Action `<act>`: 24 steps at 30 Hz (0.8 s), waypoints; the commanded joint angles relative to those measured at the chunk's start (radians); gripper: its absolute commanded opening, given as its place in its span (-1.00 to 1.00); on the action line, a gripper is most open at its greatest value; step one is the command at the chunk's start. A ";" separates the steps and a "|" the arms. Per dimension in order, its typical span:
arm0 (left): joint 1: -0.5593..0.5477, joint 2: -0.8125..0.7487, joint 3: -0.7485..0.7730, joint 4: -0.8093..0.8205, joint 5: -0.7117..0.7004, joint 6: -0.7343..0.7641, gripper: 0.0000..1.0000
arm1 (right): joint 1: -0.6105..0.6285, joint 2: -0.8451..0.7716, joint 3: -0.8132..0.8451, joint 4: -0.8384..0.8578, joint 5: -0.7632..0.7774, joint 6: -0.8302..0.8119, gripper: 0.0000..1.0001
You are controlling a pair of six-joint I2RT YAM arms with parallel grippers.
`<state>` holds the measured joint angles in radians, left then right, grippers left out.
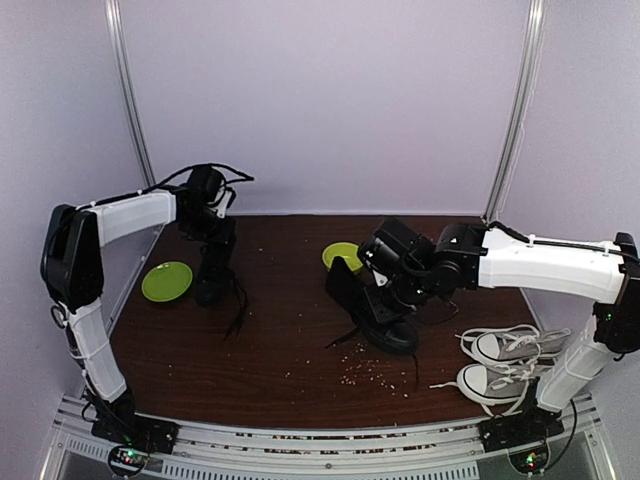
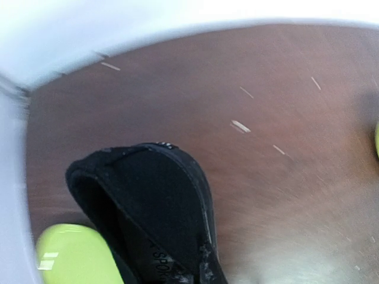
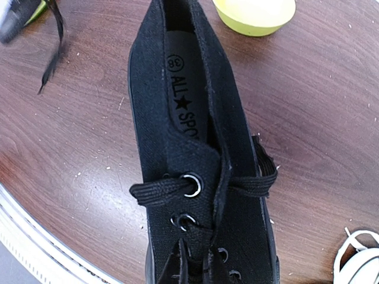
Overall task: Tie the shoes
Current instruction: Move the shoe to the center of the board.
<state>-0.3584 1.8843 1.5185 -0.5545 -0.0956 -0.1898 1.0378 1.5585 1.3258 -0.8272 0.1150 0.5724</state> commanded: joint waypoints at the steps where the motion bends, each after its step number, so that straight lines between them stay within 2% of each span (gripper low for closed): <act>1: 0.025 -0.052 0.020 0.074 -0.037 0.080 -1.00 | 0.014 -0.001 0.040 0.015 0.028 0.046 -1.00; 11: 0.035 0.218 0.147 0.040 0.036 0.059 -1.00 | 0.018 0.152 0.101 0.215 -0.035 0.112 -1.00; 12: 0.035 0.232 0.169 0.029 0.042 0.062 -0.76 | 0.018 0.179 0.115 0.234 -0.035 0.110 -1.00; 13: 0.035 0.237 0.187 0.018 0.048 0.066 -0.19 | 0.018 0.204 0.131 0.255 -0.029 0.108 -1.00; 14: 0.035 0.233 0.199 0.009 0.057 0.071 0.15 | 0.016 0.237 0.152 0.266 -0.022 0.110 -1.00; 15: 0.035 0.218 0.206 0.004 0.064 0.075 0.36 | 0.012 0.269 0.175 0.280 -0.023 0.115 -1.00; 17: 0.034 0.165 0.195 0.004 0.052 0.082 0.54 | 0.000 0.341 0.244 0.281 -0.049 0.113 -1.00; 20: 0.035 0.033 0.131 0.025 0.040 0.098 0.60 | -0.001 0.421 0.348 0.255 -0.034 0.090 -1.00; 24: 0.009 -0.257 -0.110 0.171 0.091 0.163 0.60 | -0.009 0.513 0.439 0.238 -0.046 0.062 -1.00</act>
<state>-0.3286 1.8881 1.5612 -0.5144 -0.0498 -0.1013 1.0397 2.0365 1.6623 -0.6189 0.0593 0.6594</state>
